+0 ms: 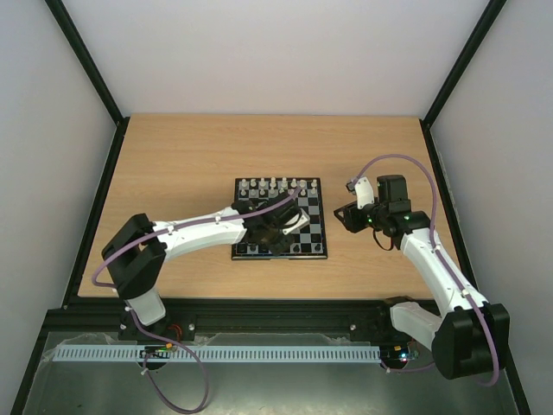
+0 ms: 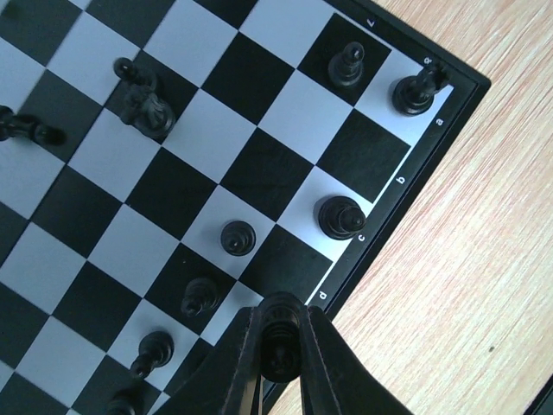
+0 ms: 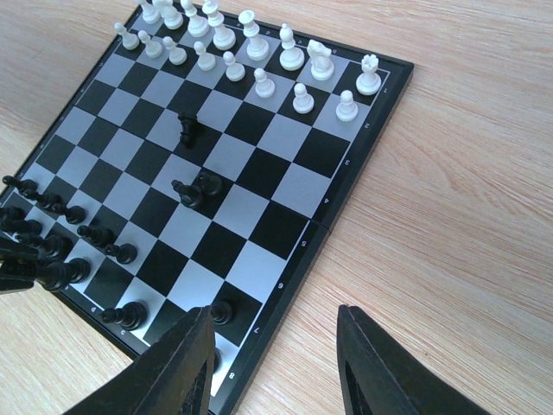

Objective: Set up the chess pieces on the board

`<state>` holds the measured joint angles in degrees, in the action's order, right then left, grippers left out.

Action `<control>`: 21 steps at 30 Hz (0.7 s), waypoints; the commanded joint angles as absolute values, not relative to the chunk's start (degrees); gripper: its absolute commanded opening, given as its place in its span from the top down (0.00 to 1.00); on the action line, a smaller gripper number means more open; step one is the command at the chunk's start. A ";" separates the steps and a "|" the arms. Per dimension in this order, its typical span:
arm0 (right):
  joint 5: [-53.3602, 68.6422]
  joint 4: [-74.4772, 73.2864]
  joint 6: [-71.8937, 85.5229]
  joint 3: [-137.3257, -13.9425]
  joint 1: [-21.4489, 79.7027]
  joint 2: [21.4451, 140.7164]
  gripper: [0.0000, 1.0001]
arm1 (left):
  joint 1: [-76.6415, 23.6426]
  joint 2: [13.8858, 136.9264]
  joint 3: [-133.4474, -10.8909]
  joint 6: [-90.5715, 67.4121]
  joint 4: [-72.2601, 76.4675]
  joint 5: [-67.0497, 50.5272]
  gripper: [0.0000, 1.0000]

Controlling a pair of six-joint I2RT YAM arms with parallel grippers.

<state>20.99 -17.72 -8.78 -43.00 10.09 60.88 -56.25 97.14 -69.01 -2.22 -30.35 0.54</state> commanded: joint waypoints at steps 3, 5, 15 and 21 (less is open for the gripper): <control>20.83 -17.83 -9.37 -42.63 9.93 60.94 0.60 | -56.34 100.01 -71.51 -0.10 -30.63 -0.77 0.88; 20.82 -18.01 -9.42 -42.63 9.91 60.96 0.60 | -56.38 100.78 -71.91 0.07 -31.02 -0.51 0.88; 21.19 -18.13 -9.68 -42.71 9.93 61.20 0.60 | -56.34 102.68 -71.36 -0.19 -29.48 -1.15 0.87; 21.59 -18.24 -9.84 -42.63 9.93 61.50 0.60 | -56.34 103.41 -71.02 -0.26 -29.02 -1.56 0.86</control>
